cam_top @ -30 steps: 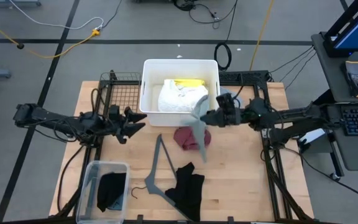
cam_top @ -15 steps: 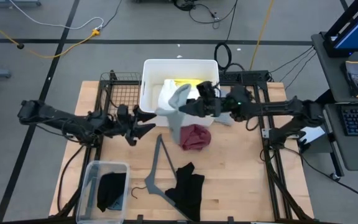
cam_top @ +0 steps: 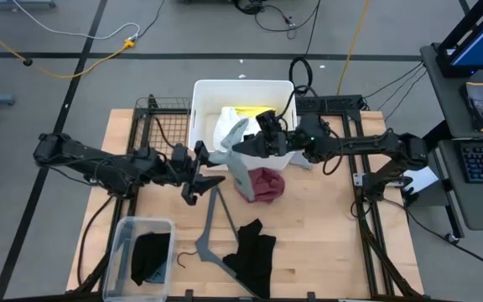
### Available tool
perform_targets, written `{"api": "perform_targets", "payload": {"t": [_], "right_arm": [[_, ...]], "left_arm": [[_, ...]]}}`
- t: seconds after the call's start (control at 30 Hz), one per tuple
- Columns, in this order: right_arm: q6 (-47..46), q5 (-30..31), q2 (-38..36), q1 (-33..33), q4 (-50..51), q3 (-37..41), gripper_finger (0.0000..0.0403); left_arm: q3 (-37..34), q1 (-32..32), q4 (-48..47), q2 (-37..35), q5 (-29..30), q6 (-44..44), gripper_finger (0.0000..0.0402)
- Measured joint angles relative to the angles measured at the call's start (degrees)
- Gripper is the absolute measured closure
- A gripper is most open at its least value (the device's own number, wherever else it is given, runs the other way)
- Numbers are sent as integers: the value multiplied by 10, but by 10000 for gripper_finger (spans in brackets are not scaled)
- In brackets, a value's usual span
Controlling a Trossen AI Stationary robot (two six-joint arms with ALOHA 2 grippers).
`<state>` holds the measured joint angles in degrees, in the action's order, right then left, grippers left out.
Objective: Pick & Place Cloths
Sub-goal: Put the gray sock into the transparent bin
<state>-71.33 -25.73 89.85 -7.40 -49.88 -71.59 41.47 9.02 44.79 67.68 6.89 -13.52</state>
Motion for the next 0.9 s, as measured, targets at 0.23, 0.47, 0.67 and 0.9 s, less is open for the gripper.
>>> {"api": "perform_targets", "payload": {"t": [0.23,0.47,0.67,0.9], "right_arm": [[0,-6,1,6,3,0,403],[22,-13,1,11,41,0,403],[35,-12,1,11,59,1,403],[62,-14,0,11,89,1,403]], "left_arm": [[0,-3,2,7,84,10,131],[0,-17,38,7,91,28,131],[0,-29,52,7,76,28,131],[0,-44,65,7,49,24,131]]}}
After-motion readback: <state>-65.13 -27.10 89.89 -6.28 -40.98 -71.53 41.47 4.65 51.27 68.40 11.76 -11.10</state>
